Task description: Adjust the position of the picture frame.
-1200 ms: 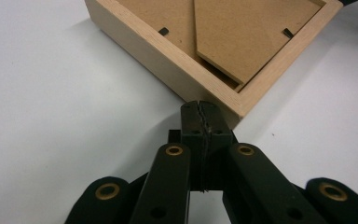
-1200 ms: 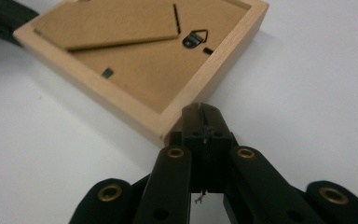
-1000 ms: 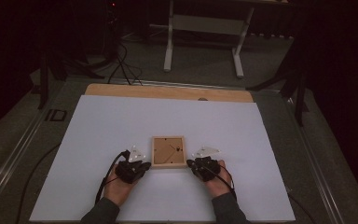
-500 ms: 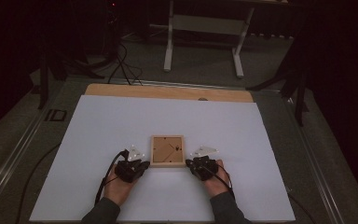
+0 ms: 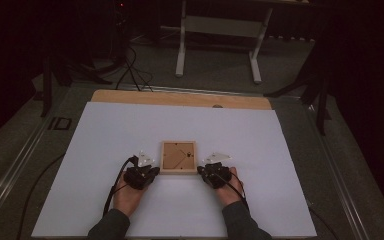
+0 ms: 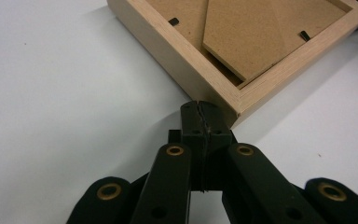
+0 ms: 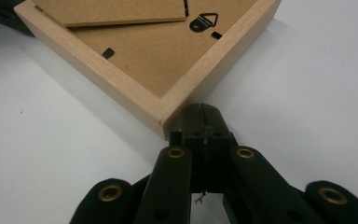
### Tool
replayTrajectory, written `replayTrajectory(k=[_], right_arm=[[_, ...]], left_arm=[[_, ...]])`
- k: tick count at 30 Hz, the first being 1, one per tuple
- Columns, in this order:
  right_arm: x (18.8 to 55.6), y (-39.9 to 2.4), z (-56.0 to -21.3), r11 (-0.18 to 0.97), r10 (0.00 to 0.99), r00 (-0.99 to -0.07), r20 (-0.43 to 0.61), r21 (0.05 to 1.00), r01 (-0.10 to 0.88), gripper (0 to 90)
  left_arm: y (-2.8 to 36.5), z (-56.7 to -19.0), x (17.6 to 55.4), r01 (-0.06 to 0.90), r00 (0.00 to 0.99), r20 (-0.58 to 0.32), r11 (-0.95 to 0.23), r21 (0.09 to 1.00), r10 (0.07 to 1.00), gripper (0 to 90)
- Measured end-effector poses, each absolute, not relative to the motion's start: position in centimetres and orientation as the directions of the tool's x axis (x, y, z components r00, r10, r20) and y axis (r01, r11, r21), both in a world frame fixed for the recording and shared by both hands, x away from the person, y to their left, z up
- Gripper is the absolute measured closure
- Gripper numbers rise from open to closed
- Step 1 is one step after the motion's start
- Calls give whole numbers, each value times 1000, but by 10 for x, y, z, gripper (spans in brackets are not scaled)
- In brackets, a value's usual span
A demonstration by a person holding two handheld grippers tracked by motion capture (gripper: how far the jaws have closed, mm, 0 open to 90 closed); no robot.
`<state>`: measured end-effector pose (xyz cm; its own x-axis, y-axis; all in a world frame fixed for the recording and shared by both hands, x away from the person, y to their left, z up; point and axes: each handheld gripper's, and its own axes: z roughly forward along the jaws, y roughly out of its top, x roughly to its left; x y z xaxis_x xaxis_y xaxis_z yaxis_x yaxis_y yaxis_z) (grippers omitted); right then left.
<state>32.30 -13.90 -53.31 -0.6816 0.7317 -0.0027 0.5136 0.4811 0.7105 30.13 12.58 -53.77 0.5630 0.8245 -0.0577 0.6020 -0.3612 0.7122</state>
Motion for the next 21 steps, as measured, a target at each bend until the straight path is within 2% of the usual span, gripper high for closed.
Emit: replayTrajectory(k=[13, 21], right_arm=[[328, -140, -535, 463, 734, -679, 12, 722, 513, 898], [326, -142, -530, 478, 731, -681, -36, 739, 475, 865]], left_arm=[[126, -539, 306, 603, 544, -61, -339, 722, 837, 898], [131, -535, 304, 590, 539, -58, -328, 738, 840, 864]])
